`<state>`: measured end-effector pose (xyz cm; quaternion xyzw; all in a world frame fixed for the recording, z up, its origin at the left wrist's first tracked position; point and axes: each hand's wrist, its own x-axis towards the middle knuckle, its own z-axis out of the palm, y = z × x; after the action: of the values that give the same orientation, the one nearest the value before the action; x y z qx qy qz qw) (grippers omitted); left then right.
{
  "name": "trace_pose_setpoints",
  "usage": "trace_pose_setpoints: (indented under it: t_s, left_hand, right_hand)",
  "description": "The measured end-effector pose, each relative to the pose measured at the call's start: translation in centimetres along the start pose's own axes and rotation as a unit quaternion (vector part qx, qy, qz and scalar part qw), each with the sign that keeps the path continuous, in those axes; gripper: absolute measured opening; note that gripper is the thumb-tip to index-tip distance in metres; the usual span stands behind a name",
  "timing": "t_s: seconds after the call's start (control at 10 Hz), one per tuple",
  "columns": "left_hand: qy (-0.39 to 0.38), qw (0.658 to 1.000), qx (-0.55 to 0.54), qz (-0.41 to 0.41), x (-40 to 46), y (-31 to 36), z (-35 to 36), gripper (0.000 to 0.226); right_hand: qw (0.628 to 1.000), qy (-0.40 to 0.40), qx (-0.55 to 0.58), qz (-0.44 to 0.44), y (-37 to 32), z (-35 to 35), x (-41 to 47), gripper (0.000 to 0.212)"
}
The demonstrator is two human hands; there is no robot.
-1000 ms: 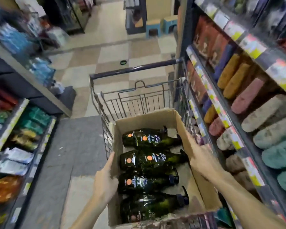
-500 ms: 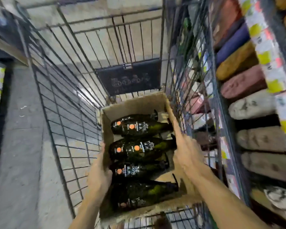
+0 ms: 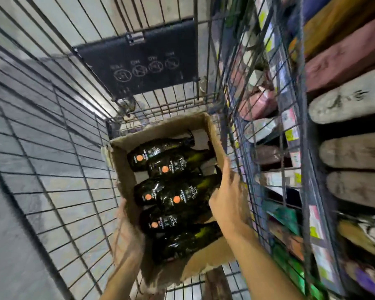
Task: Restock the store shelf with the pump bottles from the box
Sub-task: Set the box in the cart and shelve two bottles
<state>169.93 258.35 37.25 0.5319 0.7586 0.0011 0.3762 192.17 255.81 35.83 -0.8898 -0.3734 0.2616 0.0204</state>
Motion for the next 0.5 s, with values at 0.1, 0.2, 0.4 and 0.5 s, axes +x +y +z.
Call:
trace_pose_setpoints:
  t_s: [0.1, 0.2, 0.4, 0.5]
  left_hand:
    - [0.003, 0.998, 0.003, -0.067, -0.5, 3.2, -0.6, 0.060]
    - [0.009, 0.996, 0.061, -0.057, 0.5, 4.2, -0.7, 0.070]
    - [0.048, 0.985, 0.046, 0.160, 4.6, 10.1, -1.9, 0.062]
    - [0.000, 0.962, 0.078, 0.263, 7.6, 13.6, -1.2, 0.049]
  right_hand:
    - [0.999, 0.006, 0.030, 0.020, -0.6, 0.2, 0.0, 0.095]
    - [1.000, 0.012, 0.007, 0.019, -0.1, 0.6, 0.5, 0.092]
    - [0.983, 0.137, 0.124, -0.008, -1.1, 0.2, -1.6, 0.045]
    - [0.926, 0.029, 0.324, 0.194, -3.4, 1.8, -2.5, 0.037]
